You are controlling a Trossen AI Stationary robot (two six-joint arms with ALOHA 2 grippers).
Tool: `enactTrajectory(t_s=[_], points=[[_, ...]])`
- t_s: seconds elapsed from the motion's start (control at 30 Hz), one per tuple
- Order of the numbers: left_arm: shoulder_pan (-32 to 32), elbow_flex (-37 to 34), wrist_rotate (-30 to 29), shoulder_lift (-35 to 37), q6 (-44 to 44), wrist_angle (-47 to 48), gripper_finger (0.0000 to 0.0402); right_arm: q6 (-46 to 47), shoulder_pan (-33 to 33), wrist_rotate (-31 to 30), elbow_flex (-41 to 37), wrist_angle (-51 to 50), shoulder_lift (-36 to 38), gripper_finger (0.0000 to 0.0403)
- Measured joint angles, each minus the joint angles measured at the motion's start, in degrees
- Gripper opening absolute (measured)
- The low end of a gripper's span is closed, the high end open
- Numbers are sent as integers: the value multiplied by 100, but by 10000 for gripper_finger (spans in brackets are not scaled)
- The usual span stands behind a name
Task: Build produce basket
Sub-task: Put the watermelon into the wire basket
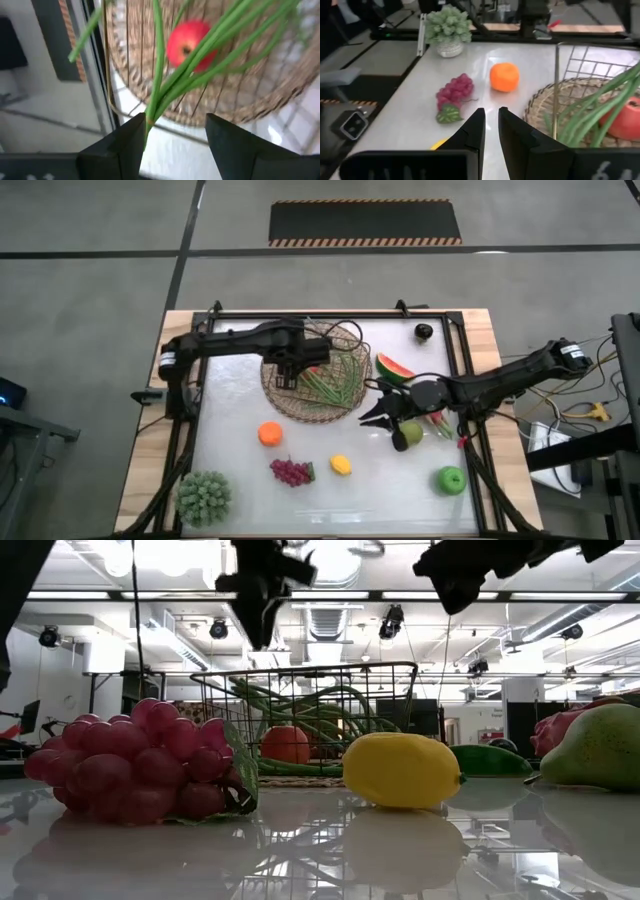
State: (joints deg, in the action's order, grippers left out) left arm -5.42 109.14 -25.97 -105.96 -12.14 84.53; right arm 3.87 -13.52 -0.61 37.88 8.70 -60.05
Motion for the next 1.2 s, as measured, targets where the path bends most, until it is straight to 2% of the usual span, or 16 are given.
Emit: enactTrajectory(t_s=[0.1,0.2,0.3,0.43,0.63,0.83,0.9,0.97,1.03,1.1,1.2], points=[[237,-33,323,298,411,-514,188,-69,0,-139,-287,526,0,43],[613,-402,750,716,573,-1451,188,-126,0,-298,-651,1141,0,43],[1040,-1233,923,1205,491,-2832,188,50,2,-406,-998,1645,0,43],[1520,-2692,923,1927,109,-4704,188,461,2,-406,-1310,1767,-2,43],[1689,-4591,751,2832,-235,-7535,188,949,2,-406,-1411,1782,-2,48],[1667,-5629,733,3422,-890,-9182,188,1005,4,-457,-1176,1783,-2,101],[1665,-5874,729,3580,-1253,-9527,188,947,2,-766,-1038,1774,-2,129],[1662,-6061,723,3715,-1626,-9834,188,883,13,-1319,-873,1761,-2,157],[1628,-6221,685,3838,-1980,-10000,188,766,60,-2040,-639,1422,-2,184],[1576,-6373,580,3943,-2287,-10115,188,562,166,-2620,-296,579,-2,206],[1455,-6549,395,4132,-2603,-10157,188,533,453,-2922,382,-1229,-7,230]])
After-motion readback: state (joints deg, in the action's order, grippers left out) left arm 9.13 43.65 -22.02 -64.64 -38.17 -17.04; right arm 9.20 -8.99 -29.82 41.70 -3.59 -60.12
